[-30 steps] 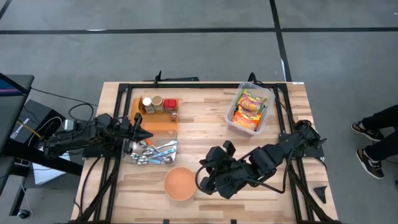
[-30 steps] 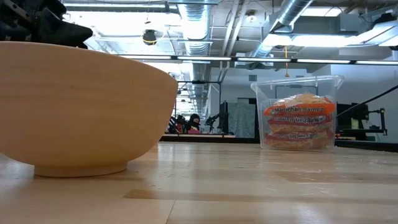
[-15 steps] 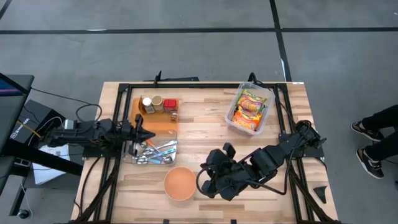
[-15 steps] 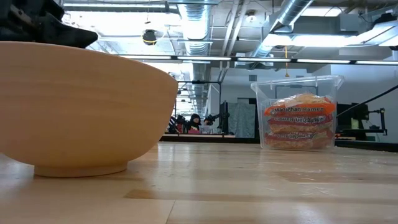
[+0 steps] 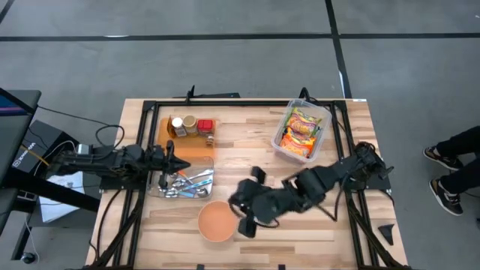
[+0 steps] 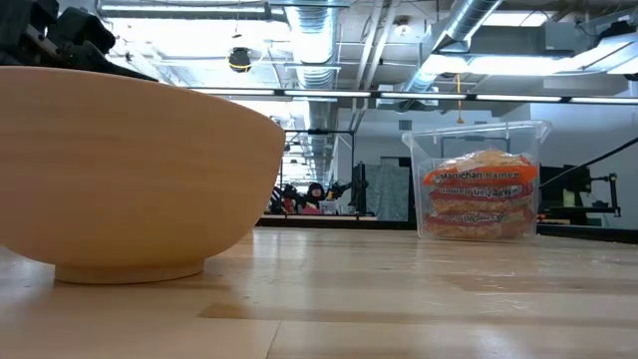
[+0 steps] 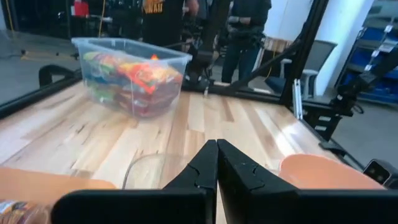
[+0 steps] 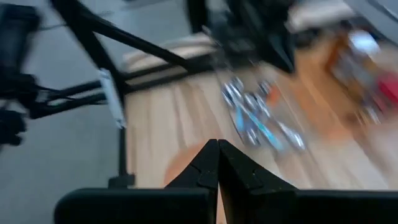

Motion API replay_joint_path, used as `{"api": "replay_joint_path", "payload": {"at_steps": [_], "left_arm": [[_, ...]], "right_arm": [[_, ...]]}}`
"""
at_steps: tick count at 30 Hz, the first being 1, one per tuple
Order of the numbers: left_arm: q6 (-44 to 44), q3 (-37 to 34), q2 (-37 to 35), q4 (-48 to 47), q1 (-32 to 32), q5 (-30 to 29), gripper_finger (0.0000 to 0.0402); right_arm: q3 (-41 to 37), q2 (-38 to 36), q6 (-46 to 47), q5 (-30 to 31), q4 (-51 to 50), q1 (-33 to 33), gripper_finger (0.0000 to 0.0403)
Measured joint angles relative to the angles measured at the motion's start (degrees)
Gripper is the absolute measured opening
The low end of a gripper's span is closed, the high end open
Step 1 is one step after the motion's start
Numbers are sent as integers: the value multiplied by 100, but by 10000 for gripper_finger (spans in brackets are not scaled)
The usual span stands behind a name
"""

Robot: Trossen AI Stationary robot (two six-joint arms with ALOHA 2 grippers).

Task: Pick & Place Food Item
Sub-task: Return to Home Position

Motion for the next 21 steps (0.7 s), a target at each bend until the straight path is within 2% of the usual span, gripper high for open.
{"api": "replay_joint_path", "payload": {"at_steps": [3,7,14,15,17,19,21], "left_arm": [[0,0,175,14,2,-13,0],[-2,0,397,33,2,-15,0],[-205,-2,697,85,2,-77,0],[-748,-3,741,334,12,-339,0],[-2576,-3,788,1076,62,-1351,0],[-4107,-3,781,1656,89,-2259,0],[-5086,-2,779,1999,96,-2987,0]], "right_arm": [[0,0,-1079,-624,745,-329,0],[0,0,-2297,-1861,1392,-931,0],[0,-5,-3398,-4093,1583,-1925,0],[0,-25,-3493,-4324,1518,-2035,0],[-2,-61,-3638,-4627,1354,-2208,0],[-5,-162,-3752,-4670,1065,-2332,0],[-6,-262,-3943,-4656,905,-2383,0]]}}
